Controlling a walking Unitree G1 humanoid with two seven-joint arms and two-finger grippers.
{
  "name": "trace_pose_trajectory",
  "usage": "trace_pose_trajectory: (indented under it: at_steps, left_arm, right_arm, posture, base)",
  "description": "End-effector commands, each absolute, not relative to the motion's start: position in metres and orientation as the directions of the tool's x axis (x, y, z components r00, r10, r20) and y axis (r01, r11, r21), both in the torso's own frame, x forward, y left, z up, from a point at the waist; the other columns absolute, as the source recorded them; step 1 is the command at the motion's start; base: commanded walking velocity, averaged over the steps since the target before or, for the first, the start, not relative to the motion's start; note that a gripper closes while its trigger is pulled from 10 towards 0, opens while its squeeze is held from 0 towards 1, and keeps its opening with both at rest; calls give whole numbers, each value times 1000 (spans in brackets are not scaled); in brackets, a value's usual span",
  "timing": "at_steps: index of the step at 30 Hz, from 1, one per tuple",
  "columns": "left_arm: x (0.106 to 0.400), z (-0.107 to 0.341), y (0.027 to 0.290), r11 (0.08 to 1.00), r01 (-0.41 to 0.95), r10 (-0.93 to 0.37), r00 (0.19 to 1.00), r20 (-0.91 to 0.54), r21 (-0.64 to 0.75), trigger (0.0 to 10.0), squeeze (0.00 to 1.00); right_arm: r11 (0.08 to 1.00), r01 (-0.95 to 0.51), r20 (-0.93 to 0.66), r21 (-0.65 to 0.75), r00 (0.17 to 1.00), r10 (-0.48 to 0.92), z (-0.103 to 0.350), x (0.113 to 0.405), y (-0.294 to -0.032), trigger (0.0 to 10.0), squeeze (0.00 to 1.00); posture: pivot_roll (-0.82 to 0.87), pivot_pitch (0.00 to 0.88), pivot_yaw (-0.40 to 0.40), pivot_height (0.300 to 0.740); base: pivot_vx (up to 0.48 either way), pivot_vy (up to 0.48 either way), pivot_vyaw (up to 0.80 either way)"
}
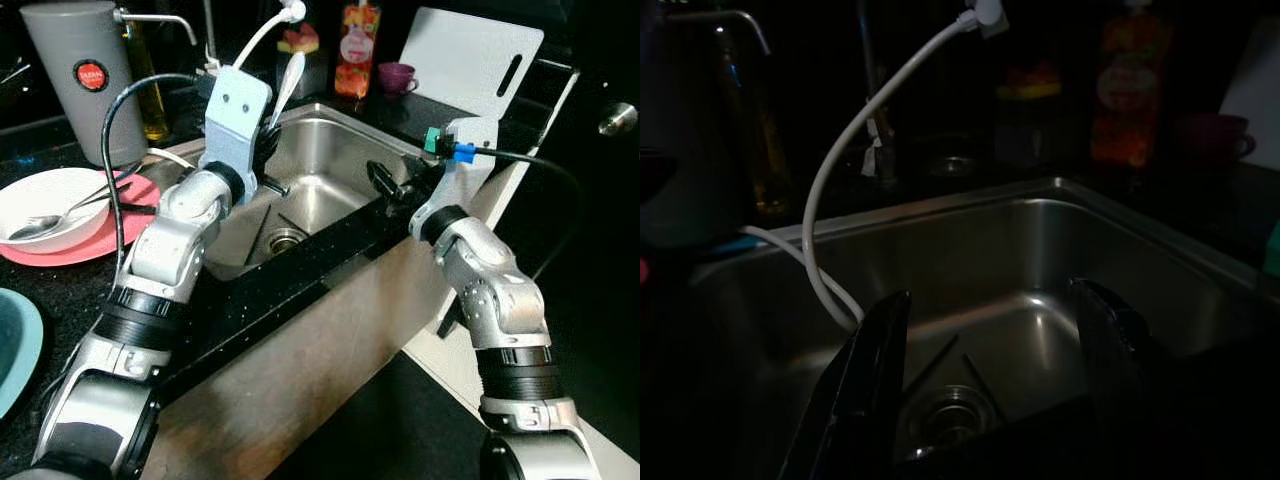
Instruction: Kitchen organization
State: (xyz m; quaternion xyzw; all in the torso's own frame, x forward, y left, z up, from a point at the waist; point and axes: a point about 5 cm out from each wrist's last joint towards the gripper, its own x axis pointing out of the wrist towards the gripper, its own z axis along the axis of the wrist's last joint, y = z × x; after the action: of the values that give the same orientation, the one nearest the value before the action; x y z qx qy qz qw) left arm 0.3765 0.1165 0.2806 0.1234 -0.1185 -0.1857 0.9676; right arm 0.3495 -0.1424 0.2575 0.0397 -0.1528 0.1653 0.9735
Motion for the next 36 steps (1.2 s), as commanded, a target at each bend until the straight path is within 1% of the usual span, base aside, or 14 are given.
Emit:
trace_pose_trajectory:
  at_steps: [1,3,4,8,13,14,16,17,20,25,31,33,34,36]
  left_arm:
    - [383,278,121,894,315,-380,910,166,319,10000,0]
    - [386,275,122,890,323,-385,910,154,321,10000,0]
    - [388,273,120,882,344,-408,900,155,321,10000,1000]
    - [395,267,115,848,416,-482,863,150,329,10000,1000]
    - [397,278,118,850,391,-476,858,195,353,10000,1000]
    - [395,292,119,861,388,-476,841,255,328,10000,0]
    - [383,332,122,881,392,-472,775,420,265,10000,0]
    - [383,332,122,881,392,-472,775,420,265,10000,0]
    - [355,372,120,839,484,-531,628,570,249,10000,0]
    - [326,373,115,747,596,-633,502,590,294,10000,0]
    - [304,349,128,775,558,-618,568,544,298,10000,0]
    - [298,333,148,847,448,-531,682,503,286,10000,0]
    - [298,333,148,847,448,-531,682,503,286,10000,0]
    - [290,320,172,912,300,-403,786,468,281,10000,0]
  right_arm:
    - [946,-324,326,9,895,304,259,348,-145,10000,0]
    - [946,-323,326,7,895,303,260,348,-146,10000,0]
    - [947,-322,328,6,895,303,260,348,-146,10000,0]
    - [947,-320,340,1,891,301,261,348,-145,10000,0]
    - [944,-331,354,3,883,308,264,347,-143,10000,0]
    - [942,-336,360,5,880,311,265,346,-143,10000,0]
    - [934,-357,373,12,868,327,267,344,-142,10000,0]
    - [934,-357,373,12,868,327,267,344,-142,10000,0]
    - [913,-406,393,25,844,365,270,342,-135,10000,0]
    - [887,-462,405,17,814,417,271,340,-126,10000,0]
    - [847,-532,412,24,777,476,269,336,-118,10000,0]
    - [825,-565,413,22,756,508,269,335,-115,10000,0]
    - [825,-565,413,22,756,508,269,335,-115,10000,0]
    - [800,-600,416,12,731,542,269,334,-111,10000,0]
  posture:
    - [83,0,8,740]
    - [82,0,8,740]
    - [80,0,8,740]
    - [77,0,8,740]
    - [62,0,10,740]
    - [63,0,8,740]
    - [70,0,2,740]
    - [70,0,2,740]
    - [81,0,-7,740]
    - [101,0,-16,740]
    - [121,0,-29,740]
    - [143,0,-41,740]
    - [143,0,-41,740]
    - [159,0,-52,740]
  base:
    - [0,0,0]
    - [0,0,0]
    - [0,0,0]
    - [0,0,0]
    - [0,0,0]
    - [0,0,0]
    - [0,0,0]
    - [0,0,0]
    - [0,0,0]
    - [0,0,0]
    - [0,0,267]
    - [0,0,800]
    - [0,0,800]
    - [0,0,797]
